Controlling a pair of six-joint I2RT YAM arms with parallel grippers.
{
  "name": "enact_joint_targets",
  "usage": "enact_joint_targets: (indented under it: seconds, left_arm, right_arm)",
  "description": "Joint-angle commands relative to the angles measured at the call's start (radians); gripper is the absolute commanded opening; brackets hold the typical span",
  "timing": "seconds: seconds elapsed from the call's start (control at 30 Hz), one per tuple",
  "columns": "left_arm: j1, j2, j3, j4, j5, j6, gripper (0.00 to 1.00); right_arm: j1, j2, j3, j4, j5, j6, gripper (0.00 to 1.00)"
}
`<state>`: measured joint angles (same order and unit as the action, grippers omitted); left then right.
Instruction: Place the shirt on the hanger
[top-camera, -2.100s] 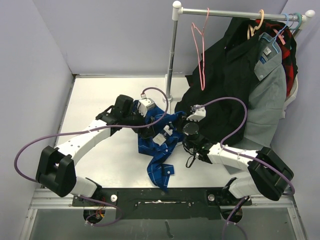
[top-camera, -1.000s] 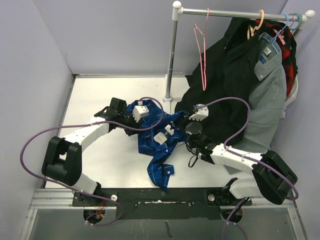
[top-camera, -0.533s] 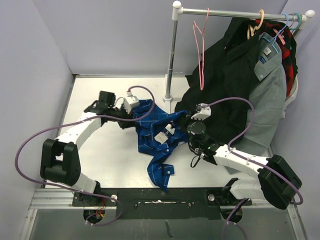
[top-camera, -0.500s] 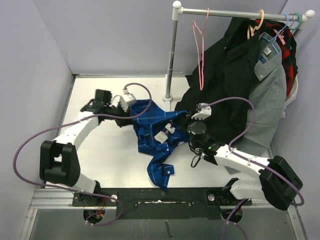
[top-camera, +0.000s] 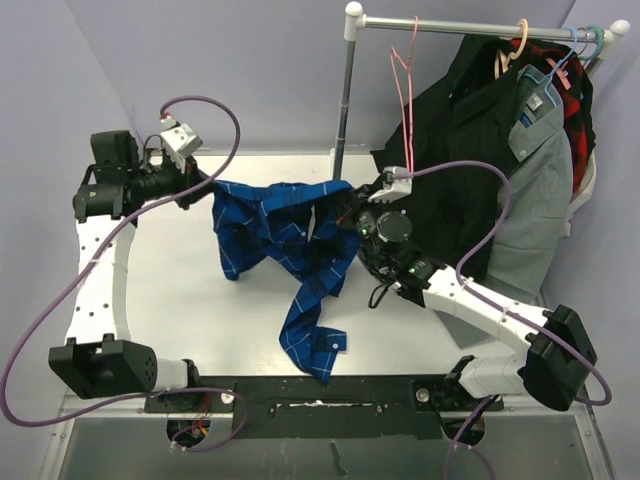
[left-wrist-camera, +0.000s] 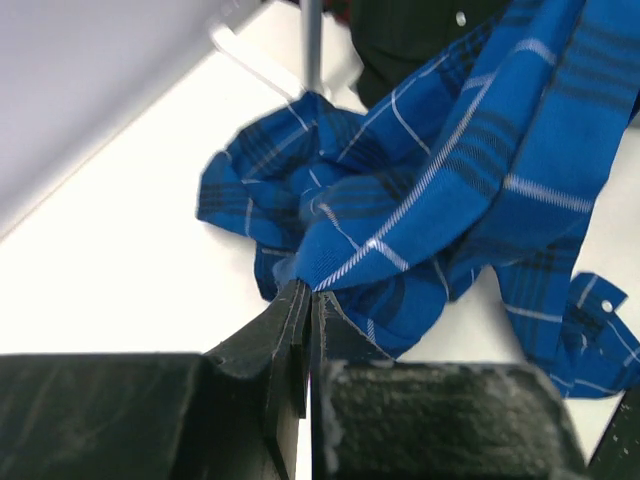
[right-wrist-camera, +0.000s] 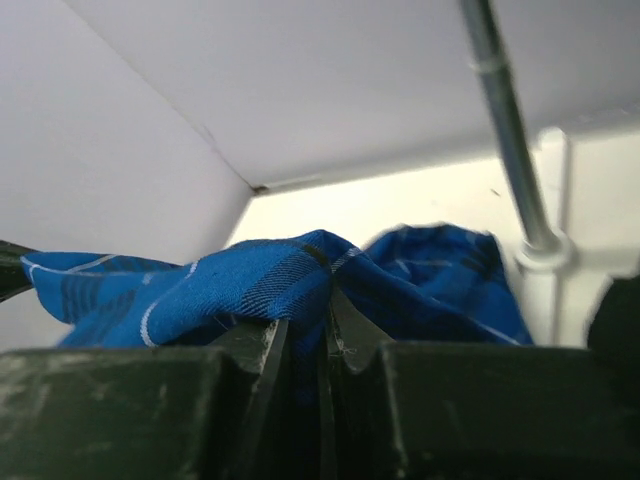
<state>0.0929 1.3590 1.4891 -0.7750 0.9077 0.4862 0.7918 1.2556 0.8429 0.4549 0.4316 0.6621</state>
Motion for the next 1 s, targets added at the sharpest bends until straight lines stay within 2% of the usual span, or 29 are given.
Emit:
enact_joint_targets:
  seconds: [0.0,0.2,0.4,0.53,0.67,0.73,0.8,0.97]
  left_arm:
    - [0.022,0.010,0.252,-0.105,0.006,-0.011,0.00]
    - [0.032,0.051,0.562,-0.180,-0.030,-0.001,0.00]
    - [0.064,0.086,0.828,-0.206,-0.090,0.000,0.00]
    - [0.118,0.085,0.952,-0.218,-0.102,0.005,0.00]
    - [0.152,0.078,1.019,-0.289,-0.118,0.087,0.00]
    - [0.153,0.072,1.015,-0.339,-0.140,0.144,0.00]
    - [0.152,0.055,0.943,-0.366,-0.147,0.181,0.00]
    - [0.133,-0.058,0.445,-0.248,-0.065,0.098,0.00]
  right_arm:
    - [0.052,0.067,0.245,0.067,-0.023,-0.105,0.00]
    - [0.072,0.180,0.617,-0.113,-0.113,-0.228,0.00]
    - [0.091,0.255,0.857,-0.161,-0.241,-0.417,0.00]
    - [0.098,0.242,0.891,-0.161,-0.317,-0.441,0.00]
    - [0.132,0.187,0.846,-0.233,-0.325,-0.393,0.00]
    - [0.142,0.134,0.759,-0.285,-0.300,-0.284,0.00]
    - [0.163,0.055,0.606,-0.275,-0.258,-0.169,0.00]
    - [0.303,-0.121,0.262,-0.311,0.005,0.021,0.00]
